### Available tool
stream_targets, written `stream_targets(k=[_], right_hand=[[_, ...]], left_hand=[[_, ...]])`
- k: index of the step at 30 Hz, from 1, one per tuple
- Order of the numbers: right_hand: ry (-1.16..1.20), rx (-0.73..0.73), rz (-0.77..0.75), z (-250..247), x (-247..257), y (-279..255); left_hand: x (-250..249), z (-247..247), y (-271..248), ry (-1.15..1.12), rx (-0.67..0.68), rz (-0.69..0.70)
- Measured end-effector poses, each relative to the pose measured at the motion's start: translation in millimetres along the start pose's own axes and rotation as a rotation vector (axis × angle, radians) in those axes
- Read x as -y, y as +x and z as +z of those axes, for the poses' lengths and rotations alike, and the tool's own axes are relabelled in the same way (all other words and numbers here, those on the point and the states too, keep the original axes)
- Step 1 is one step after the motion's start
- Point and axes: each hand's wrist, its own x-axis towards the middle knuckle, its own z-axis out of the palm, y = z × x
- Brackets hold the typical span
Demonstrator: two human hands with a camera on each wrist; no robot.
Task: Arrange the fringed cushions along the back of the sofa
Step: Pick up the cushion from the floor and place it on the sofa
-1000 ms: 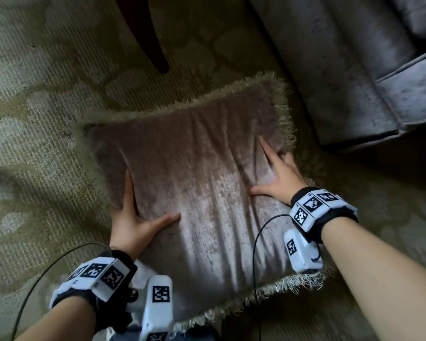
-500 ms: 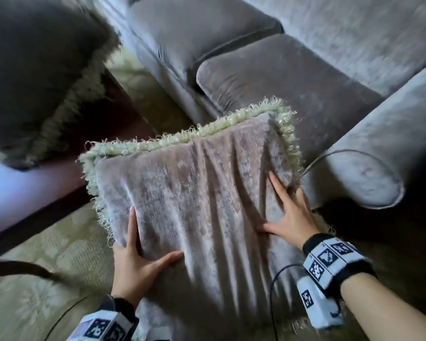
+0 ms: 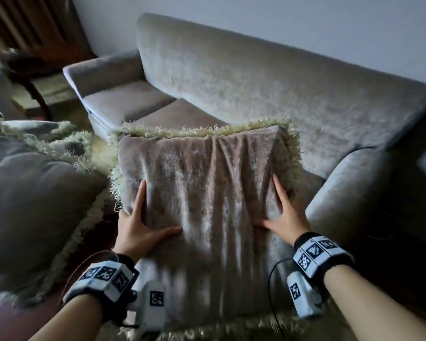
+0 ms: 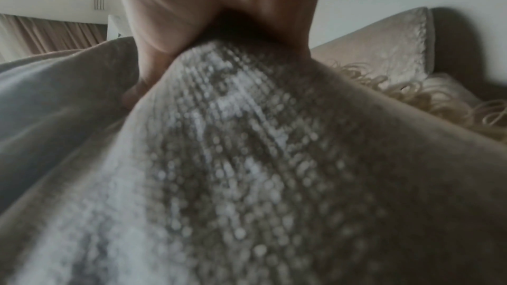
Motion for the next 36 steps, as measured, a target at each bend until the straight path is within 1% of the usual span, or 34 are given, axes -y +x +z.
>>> stream_targets(k=[2, 6, 8, 12, 15, 18, 20, 22, 26, 30, 33, 36], right_hand=[[0.013, -0.074, 0.005, -19.6, 16.3, 28.8], [0.05, -0.224, 0.013, -56.1, 38.0, 82.4], [0.089, -0.261, 0.014, -69.9, 39.6, 110.1], [0.087, -0.368, 0.009, -87.4, 16.5, 173.2], [0.151, -0.441, 0.058, -102.4, -0.5, 216.1], [0.175, -0.511, 0.087, -118.9, -28.6, 265.4], [0.185, -0.544, 0.094, -128.1, -49.7, 298.9], [0.127, -0.589, 0.146, -138.1, -70.9, 331.3], [0.084, -0.647, 0.25, -156.8, -104.5, 382.2], [0.006, -0.699, 0.323, -160.3, -132.0, 416.5], [-0.033, -0.715, 0.373, -154.9, -157.0, 429.8], [-0.033, -0.726, 0.394, -144.0, -182.1, 443.1]], left_hand=[[-27.0, -0.3, 42.3, 0.005, 0.012, 0.032], [-75.4, 11.1, 130.9, 0.02, 0.078, 0.155], [-97.3, 20.5, 174.7, 0.043, 0.114, 0.198], [-138.5, 51.4, 258.6, 0.101, 0.188, 0.305], [-171.5, 89.1, 314.4, 0.094, 0.237, 0.352], [-196.9, 137.6, 367.2, 0.104, 0.277, 0.422], [-207.4, 174.7, 401.6, 0.107, 0.292, 0.442], [-218.8, 211.7, 436.0, 0.114, 0.334, 0.444], [-241.3, 279.4, 489.6, 0.13, 0.429, 0.465], [-246.9, 335.7, 529.5, 0.168, 0.49, 0.485], [-242.6, 373.7, 547.5, 0.2, 0.535, 0.489], [-222.1, 409.6, 561.0, 0.185, 0.543, 0.468]])
